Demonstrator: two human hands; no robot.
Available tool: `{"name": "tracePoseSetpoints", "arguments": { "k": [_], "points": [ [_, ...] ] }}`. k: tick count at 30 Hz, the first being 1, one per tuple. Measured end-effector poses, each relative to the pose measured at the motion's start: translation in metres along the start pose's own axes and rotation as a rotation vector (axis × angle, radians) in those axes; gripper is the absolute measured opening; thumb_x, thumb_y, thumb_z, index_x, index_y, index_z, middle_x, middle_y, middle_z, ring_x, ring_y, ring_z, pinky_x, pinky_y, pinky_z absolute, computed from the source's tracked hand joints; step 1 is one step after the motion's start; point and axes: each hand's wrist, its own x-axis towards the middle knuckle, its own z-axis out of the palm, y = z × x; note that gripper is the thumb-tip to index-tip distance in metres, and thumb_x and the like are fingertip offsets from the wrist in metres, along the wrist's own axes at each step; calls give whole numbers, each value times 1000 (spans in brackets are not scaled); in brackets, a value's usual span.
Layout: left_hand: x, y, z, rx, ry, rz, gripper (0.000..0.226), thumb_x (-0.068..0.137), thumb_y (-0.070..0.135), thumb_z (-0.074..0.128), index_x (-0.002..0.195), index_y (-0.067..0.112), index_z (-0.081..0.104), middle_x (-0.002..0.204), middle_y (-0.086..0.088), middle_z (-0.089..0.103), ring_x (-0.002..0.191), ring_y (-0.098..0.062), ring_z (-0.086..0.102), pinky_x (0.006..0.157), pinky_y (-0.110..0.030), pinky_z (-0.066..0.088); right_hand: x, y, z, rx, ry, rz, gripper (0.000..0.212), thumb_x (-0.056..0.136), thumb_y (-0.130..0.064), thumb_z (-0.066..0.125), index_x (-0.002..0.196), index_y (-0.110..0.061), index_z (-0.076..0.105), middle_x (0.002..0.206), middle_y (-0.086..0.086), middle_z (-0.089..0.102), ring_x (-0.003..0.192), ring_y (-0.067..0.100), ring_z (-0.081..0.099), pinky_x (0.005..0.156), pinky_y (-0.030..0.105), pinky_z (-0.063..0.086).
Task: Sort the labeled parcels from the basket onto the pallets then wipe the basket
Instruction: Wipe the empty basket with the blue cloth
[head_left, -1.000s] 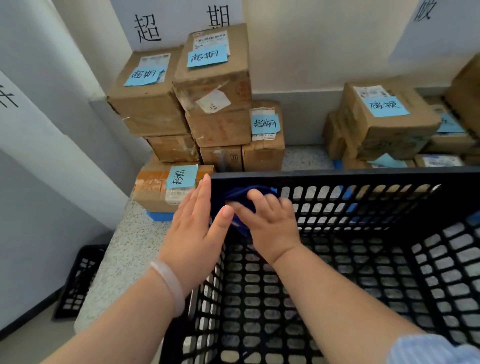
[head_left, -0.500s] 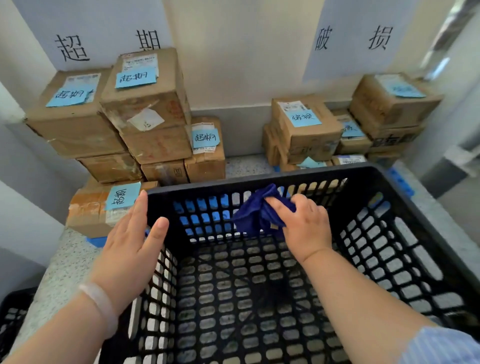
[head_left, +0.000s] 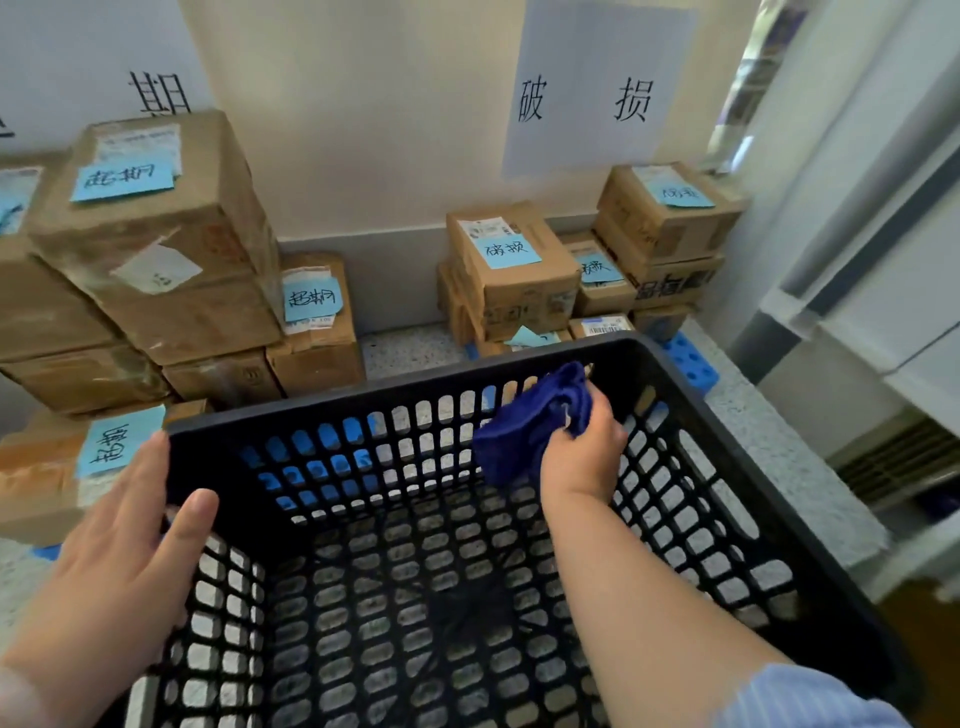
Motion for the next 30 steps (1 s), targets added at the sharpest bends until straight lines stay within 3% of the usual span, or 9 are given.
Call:
{"name": "tracePoseSetpoints", "arguments": {
  "k": [4, 6, 10, 13, 18, 22, 28, 30],
  "points": [
    [6, -10, 5, 21, -4, 7, 63, 75, 92, 16, 133, 75, 1, 161, 15, 16, 149, -17, 16, 119, -50, 18, 24, -10, 7, 447, 130, 458, 55, 91, -8, 57, 139, -28, 38, 145, 11, 42, 120, 31, 55, 101, 44, 48],
    [8, -15, 7, 20, -1, 20, 64, 76, 91, 17, 136, 73, 2, 161, 18, 14, 149, -14, 14, 119, -52, 17, 18, -17, 15, 629, 109, 610, 53, 89, -16, 61, 132, -31, 35, 145, 12, 39, 118, 32, 53, 101, 46, 48],
    [11, -23, 11, 23, 1, 41, 67, 80, 87, 22, 142, 67, 5, 160, 23, 11, 149, -12, 13, 118, -55, 18, -11, -30, 32, 562, -47, 427, 80, 87, -38, 69, 149, -33, 20, 154, 8, 21, 133, 31, 40, 106, 50, 43],
    [8, -18, 11, 11, 11, 24, 66, 78, 89, 23, 139, 70, 7, 159, 27, 10, 149, -10, 12, 118, -55, 20, -9, -27, 41, 404, -48, 370, 92, 83, -44, 73, 153, -31, 14, 155, 9, 17, 140, 32, 33, 109, 48, 40],
    [0, 15, 5, 101, -12, -4, 59, 67, 96, 11, 123, 83, -6, 161, 18, 10, 149, -14, 12, 121, -47, 13, -8, -22, 54, 277, -31, 313, 77, 93, -45, 57, 154, -29, 13, 152, 12, 20, 137, 34, 35, 105, 47, 42],
    [-1, 28, 0, 160, -76, -37, 59, 60, 99, 2, 114, 85, -17, 162, 15, 1, 150, -16, 6, 120, -46, 10, -36, -32, 73, 225, -74, 276, 69, 96, -36, 57, 152, -25, 19, 147, 15, 24, 127, 35, 45, 102, 46, 46],
    [-6, 37, -5, 157, -116, -19, 59, 70, 91, 6, 123, 75, -14, 162, 16, -4, 149, -12, 0, 120, -39, 6, -82, -51, 92, 219, -128, 274, 68, 93, -25, 63, 149, -18, 25, 145, 16, 26, 124, 35, 46, 97, 35, 44],
    [-7, 37, -6, 151, -110, -12, 69, 65, 93, 3, 128, 69, -14, 162, 16, -5, 149, -9, -2, 120, -36, 4, -105, -56, 101, 197, -163, 227, 70, 91, -23, 66, 148, -16, 26, 143, 15, 27, 122, 34, 47, 99, 36, 44]
  ]
}}
